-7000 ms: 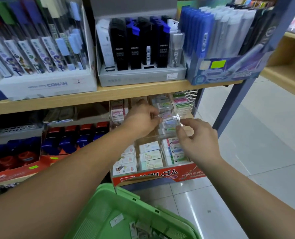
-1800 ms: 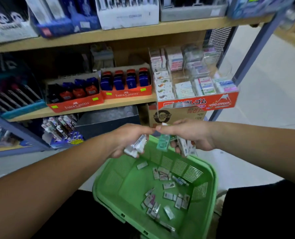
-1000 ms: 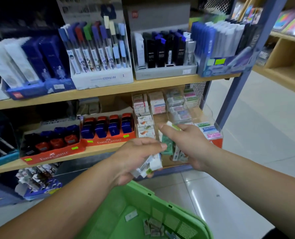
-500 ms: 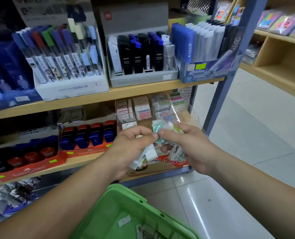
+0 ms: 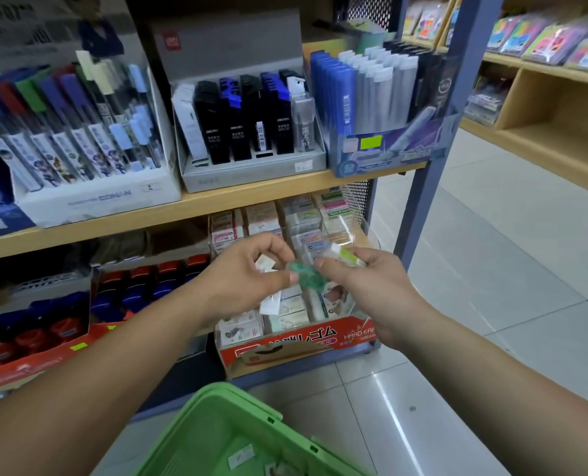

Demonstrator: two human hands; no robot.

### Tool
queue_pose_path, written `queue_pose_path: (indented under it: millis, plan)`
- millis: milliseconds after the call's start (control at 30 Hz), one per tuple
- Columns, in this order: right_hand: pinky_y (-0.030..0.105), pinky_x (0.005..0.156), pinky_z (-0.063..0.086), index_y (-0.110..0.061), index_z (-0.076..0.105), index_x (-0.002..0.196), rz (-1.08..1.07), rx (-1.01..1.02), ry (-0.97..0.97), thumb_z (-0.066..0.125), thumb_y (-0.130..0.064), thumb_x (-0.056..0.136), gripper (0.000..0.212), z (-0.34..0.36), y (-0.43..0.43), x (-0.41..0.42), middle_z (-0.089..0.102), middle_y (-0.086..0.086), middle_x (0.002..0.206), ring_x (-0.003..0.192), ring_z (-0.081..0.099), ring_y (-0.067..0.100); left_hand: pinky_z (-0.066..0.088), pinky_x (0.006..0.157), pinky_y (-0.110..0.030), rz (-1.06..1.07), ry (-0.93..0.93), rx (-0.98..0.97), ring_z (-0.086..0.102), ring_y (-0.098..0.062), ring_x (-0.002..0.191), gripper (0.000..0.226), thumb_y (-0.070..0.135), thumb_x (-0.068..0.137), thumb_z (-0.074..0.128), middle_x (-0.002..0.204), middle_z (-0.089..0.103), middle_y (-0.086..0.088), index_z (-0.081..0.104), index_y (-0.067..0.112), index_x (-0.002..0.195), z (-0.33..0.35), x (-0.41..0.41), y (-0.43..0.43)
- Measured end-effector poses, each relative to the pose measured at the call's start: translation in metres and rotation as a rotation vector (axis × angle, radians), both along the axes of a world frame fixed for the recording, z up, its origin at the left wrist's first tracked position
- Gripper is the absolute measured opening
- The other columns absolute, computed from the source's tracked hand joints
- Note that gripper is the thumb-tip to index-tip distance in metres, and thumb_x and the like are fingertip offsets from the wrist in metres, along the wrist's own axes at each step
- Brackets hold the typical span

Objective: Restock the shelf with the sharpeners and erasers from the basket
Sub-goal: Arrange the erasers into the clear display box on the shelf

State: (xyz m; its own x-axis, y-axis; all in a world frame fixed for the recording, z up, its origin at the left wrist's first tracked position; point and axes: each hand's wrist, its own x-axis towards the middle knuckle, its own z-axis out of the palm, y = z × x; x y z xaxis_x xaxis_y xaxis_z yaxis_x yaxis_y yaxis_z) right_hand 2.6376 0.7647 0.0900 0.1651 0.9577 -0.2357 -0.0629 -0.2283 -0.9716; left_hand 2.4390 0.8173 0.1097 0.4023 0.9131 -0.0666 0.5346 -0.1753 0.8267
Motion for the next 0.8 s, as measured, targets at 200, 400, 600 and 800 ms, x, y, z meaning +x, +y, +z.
queue_pose_path:
  millis: [200, 400, 600, 800]
  plan:
    - [0.055, 0.074, 0.065, -0.02, 0.076, 0.104, -0.209, -0.006, 0.119, 0.079, -0.024, 0.093, 0.012, -0.006, 0.009, 0.005, 0.081, 0.007, 0.089, 0.081, 0.079, 0.034, 0.038, 0.054, -0.018, 0.225, 0.083, 0.046, 0.056, -0.003, 0.074, 0.011, 0.03, 0.096, 0.072, 0.099, 0.065, 0.011, 0.065, 0.023, 0.1, -0.006, 0.036, 0.053]
    - [0.054, 0.075, 0.066, -0.019, 0.076, 0.103, -0.21, -0.017, 0.119, 0.079, -0.024, 0.093, 0.011, -0.011, 0.013, 0.006, 0.08, 0.005, 0.084, 0.074, 0.079, 0.03, 0.051, 0.067, -0.024, 0.253, 0.275, 0.078, 0.064, -0.011, 0.085, 0.008, 0.032, 0.091, 0.074, 0.098, 0.069, 0.012, 0.069, 0.029, 0.086, -0.026, 0.055, 0.09]
    - [0.053, 0.074, 0.066, -0.018, 0.076, 0.104, -0.205, -0.023, 0.138, 0.079, -0.026, 0.093, 0.014, -0.014, 0.017, 0.008, 0.08, 0.006, 0.083, 0.073, 0.079, 0.03, 0.059, 0.084, -0.031, 0.192, 0.317, 0.106, 0.068, -0.011, 0.099, 0.011, 0.036, 0.095, 0.069, 0.124, 0.069, 0.015, 0.074, 0.039, 0.104, -0.035, 0.051, 0.086]
    - [0.038, 0.06, 0.065, -0.02, 0.076, 0.101, -0.185, 0.012, 0.097, 0.079, -0.025, 0.093, 0.01, -0.016, 0.016, 0.006, 0.08, 0.003, 0.081, 0.068, 0.078, 0.024, 0.045, 0.096, -0.025, -0.049, 0.501, 0.126, 0.057, -0.013, 0.124, 0.025, 0.037, 0.099, 0.065, 0.143, 0.06, 0.014, 0.073, 0.04, 0.123, -0.018, 0.049, 0.088]
